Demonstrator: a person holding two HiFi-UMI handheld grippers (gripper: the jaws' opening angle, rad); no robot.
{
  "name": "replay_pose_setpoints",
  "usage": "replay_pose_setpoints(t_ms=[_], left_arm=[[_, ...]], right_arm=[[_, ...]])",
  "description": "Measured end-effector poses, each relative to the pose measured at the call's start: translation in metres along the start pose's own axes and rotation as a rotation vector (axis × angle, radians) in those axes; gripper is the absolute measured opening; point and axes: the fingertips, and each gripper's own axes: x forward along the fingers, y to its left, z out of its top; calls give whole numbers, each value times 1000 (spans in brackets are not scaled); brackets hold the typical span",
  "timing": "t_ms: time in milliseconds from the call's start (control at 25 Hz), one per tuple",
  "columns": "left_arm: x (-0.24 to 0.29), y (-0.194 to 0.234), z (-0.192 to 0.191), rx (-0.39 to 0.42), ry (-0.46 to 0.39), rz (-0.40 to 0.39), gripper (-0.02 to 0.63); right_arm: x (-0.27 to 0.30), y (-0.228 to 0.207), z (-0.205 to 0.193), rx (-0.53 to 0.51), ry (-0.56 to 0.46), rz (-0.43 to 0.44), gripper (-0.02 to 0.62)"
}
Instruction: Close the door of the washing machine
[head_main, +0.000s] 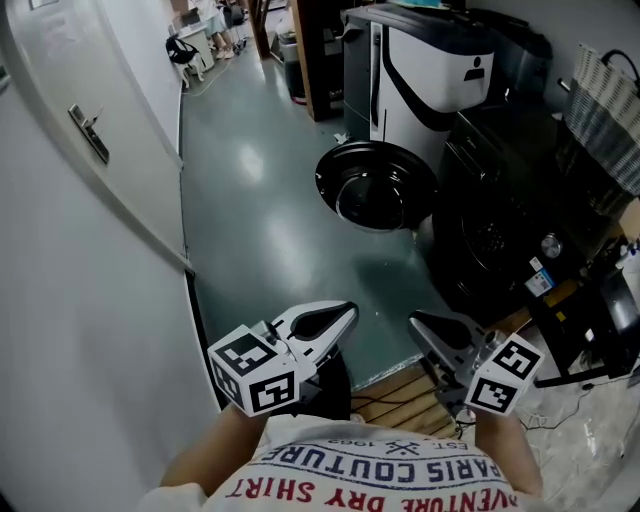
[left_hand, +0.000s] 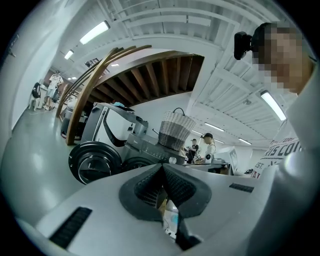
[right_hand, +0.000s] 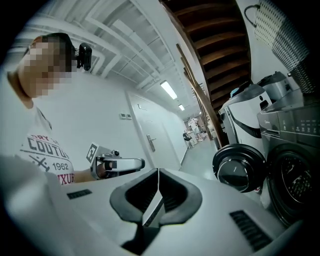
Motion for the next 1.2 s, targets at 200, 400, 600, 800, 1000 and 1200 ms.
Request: replay_pose_setpoints(t_ms=[200, 400, 600, 800, 1000, 1200], left_arm=[[25, 39, 8, -22, 22, -27, 25], [53, 101, 23, -42, 74, -54, 25], [87, 174, 56, -55, 113, -105, 25], [124, 251, 86, -81, 149, -141, 25], [153, 323, 102, -52, 195, -176, 26], [179, 400, 104, -26, 247, -128, 28]], right_arm=[[32, -36, 9, 25, 1, -19, 23], [87, -82, 21, 102, 0, -32, 23], [152, -136, 35, 177, 27, -67, 23], [208, -194, 61, 238, 16, -129, 23], [250, -247, 83, 274, 8, -212, 23], [273, -282, 95, 325, 14, -283, 23]])
